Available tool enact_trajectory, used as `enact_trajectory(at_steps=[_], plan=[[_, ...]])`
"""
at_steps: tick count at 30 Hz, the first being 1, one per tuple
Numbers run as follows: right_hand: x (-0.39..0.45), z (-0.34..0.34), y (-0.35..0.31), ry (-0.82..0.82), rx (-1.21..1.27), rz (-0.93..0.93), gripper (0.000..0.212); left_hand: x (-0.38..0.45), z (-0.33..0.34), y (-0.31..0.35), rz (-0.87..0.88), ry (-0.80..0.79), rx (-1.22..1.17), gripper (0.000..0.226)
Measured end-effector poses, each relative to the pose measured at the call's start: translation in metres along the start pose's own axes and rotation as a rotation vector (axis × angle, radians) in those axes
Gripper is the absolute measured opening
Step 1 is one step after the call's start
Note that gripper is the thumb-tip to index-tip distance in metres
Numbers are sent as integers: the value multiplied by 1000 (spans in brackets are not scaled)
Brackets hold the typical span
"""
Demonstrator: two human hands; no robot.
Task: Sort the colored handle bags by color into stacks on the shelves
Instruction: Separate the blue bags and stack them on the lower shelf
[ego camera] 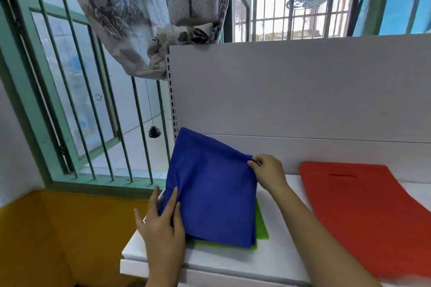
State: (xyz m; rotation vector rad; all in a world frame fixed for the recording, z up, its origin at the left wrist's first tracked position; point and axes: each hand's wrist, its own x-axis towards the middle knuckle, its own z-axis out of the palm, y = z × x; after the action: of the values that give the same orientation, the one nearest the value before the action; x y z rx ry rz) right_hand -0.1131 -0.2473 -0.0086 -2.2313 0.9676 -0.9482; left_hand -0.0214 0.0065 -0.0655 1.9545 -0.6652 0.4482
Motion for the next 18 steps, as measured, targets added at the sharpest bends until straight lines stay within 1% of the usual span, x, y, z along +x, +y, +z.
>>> enact_trajectory(at_steps=[1,3,5,7,9,11,13,16,18], plan=[[-4,-13,-1,28,13,4,18,-4,-4,12,-20,-5,-120,42],[-14,-41,3,79,58,16,21,-15,-10,40,-86,-68,-339,42],[-28,-75,12,137,135,40,22,-29,-12,62,-136,-149,-481,42],[-51,-116,22,222,162,35,20,-41,-8,80,-131,-247,-623,43],[-82,-162,35,307,99,7,20,-55,1,100,-92,-363,-748,46],[-121,-208,50,387,31,-4,18,-75,13,121,-51,-509,-841,50],[-166,-252,70,459,-70,33,18,-105,25,145,-2,-668,-906,47],[-237,-310,101,581,-156,191,16,-156,46,178,116,-884,-919,45],[-285,-340,122,673,-139,298,16,-194,58,199,149,-1024,-942,40]])
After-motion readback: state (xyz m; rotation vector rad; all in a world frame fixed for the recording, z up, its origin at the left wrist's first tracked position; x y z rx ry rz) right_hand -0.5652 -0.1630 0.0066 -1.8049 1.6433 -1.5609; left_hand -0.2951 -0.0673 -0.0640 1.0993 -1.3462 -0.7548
